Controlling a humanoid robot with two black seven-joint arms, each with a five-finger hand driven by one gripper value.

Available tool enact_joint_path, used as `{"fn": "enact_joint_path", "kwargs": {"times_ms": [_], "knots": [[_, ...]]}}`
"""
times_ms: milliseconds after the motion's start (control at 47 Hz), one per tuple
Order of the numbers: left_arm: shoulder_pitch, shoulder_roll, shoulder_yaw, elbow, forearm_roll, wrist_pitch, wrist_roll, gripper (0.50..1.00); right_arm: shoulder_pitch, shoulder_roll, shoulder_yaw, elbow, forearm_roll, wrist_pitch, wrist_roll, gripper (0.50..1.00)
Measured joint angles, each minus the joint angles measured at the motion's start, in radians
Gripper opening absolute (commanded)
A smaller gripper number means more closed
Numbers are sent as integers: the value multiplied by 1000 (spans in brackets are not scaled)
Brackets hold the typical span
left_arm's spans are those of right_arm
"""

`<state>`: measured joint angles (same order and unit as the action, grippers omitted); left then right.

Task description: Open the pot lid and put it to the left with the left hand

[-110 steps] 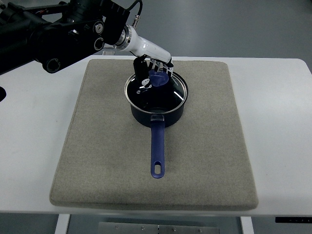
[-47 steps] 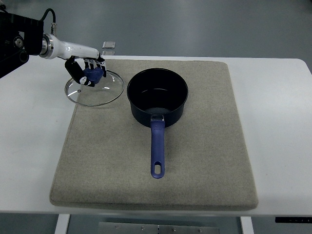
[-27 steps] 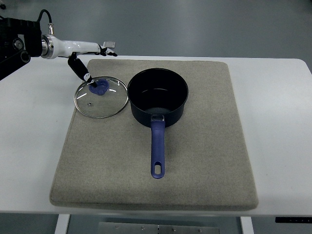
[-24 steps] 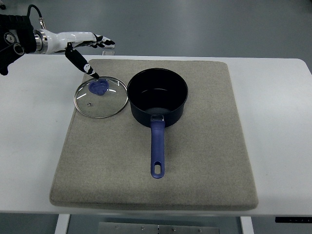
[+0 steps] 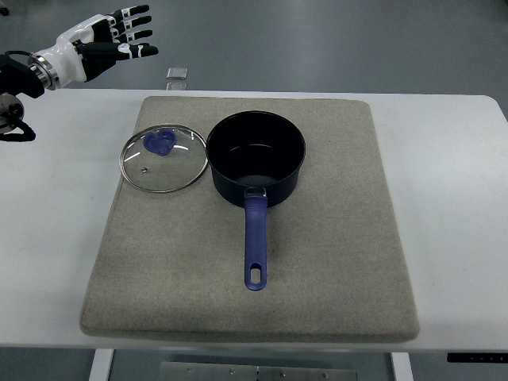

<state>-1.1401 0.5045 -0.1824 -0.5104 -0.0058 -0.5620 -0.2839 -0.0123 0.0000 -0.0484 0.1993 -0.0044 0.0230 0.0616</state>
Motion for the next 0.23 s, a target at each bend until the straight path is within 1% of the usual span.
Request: {"fn": "enact_joint_path", "kwargs": {"times_ms": [21, 64, 234], "knots": [[10, 0, -14, 5, -27, -26, 0, 992, 0, 0, 0, 0, 0, 0, 0, 917], [28, 0, -40, 17, -58, -42, 0, 992, -1, 0, 0, 0, 0, 0, 0, 917], [92, 0, -157, 60, -77, -49, 8, 992, -10, 0, -1, 0, 0, 0, 4, 917]]}}
